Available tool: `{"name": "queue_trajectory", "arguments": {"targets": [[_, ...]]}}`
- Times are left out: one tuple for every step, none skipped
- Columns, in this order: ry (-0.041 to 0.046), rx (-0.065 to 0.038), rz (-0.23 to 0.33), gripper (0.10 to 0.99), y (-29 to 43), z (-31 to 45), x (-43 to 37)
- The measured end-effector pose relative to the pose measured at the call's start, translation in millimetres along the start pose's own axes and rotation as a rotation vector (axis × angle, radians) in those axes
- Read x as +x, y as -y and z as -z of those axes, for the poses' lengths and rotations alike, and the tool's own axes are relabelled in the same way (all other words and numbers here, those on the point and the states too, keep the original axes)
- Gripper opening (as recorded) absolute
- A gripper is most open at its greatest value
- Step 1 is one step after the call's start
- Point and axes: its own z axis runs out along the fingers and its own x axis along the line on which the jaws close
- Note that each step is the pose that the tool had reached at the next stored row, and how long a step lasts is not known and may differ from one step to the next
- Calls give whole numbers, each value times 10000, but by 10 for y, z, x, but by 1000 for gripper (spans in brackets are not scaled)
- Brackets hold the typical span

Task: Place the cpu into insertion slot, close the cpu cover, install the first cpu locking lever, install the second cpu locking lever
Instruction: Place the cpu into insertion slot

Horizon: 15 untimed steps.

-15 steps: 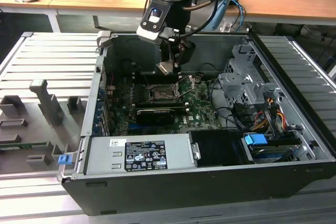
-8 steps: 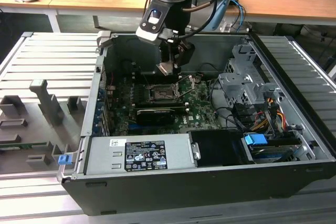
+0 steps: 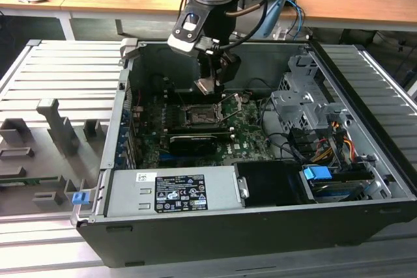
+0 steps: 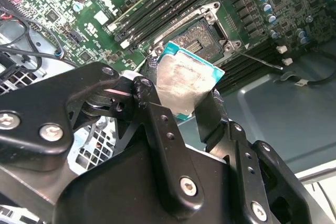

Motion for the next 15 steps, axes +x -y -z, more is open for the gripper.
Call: {"name": "queue_trajectory", "arguments": {"targets": [[0,1,-13,533,0,-2,0],[2,2,-50,533,1,-4,0],[13,1,-130,533,1,-7,0],[24,-3,-264,533,0,-9,2],[43,-7,-497,533,0,-12,2],[71,-11,-826,533,1,-17,2],[109,-21,-1290,533,2,-33,1],[145,-29,-1711,533,4,-55,1],[175,-35,-2067,533,6,-83,0],[184,-38,-2183,533,8,-104,0],[189,-38,-2241,533,9,-121,0],[204,-38,-2320,533,13,-152,0],[217,-38,-2429,533,20,-188,1],[237,-39,-2586,533,31,-231,3],[274,-37,-2789,533,35,-264,3]]}}
